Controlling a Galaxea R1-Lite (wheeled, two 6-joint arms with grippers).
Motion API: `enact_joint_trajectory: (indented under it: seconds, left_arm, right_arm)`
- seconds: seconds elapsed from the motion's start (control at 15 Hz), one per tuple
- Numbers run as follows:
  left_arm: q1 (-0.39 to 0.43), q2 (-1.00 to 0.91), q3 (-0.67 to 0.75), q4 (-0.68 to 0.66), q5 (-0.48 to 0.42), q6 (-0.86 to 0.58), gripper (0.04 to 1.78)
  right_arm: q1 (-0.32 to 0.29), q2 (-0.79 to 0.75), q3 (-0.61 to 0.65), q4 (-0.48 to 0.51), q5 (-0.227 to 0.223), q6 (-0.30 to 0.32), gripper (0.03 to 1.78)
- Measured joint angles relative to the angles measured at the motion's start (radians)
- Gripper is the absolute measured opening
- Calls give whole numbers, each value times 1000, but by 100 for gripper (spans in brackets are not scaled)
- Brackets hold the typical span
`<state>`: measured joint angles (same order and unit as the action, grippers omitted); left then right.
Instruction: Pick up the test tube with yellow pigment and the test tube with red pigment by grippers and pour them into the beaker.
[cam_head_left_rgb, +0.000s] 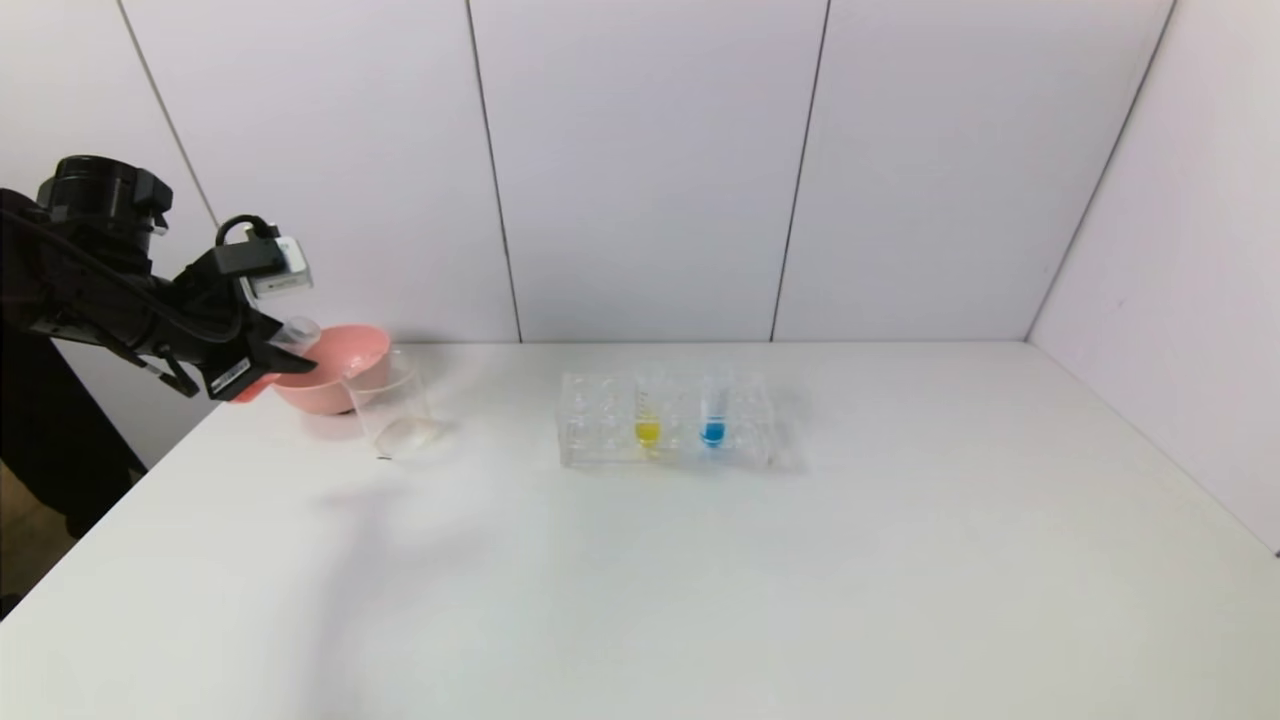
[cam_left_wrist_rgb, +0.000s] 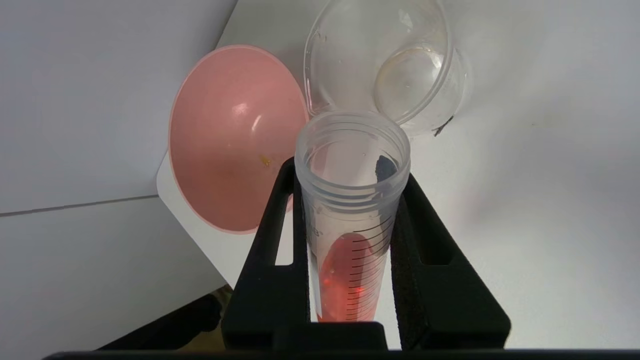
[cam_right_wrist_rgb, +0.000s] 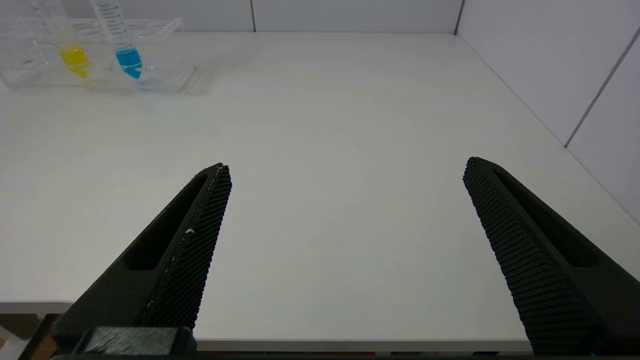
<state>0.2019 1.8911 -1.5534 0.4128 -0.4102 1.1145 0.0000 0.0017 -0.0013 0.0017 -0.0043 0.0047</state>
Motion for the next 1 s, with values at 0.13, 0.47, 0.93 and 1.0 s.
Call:
enact_joint_trajectory:
  seconds: [0.13,0.47,0.93,1.0]
  left_arm:
    - [2,3,-30,55,4,41,47]
    - [3,31,-74,102,59,134,47]
    - [-12,61,-116,121,123,183,47]
    - [-18,64,-124,135,142,186,47]
  right_arm:
    - [0,0,0,0,0,0,170]
    - [0,0,0,0,0,0,170]
    - [0,0,0,0,0,0,170]
    - [0,0,0,0,0,0,170]
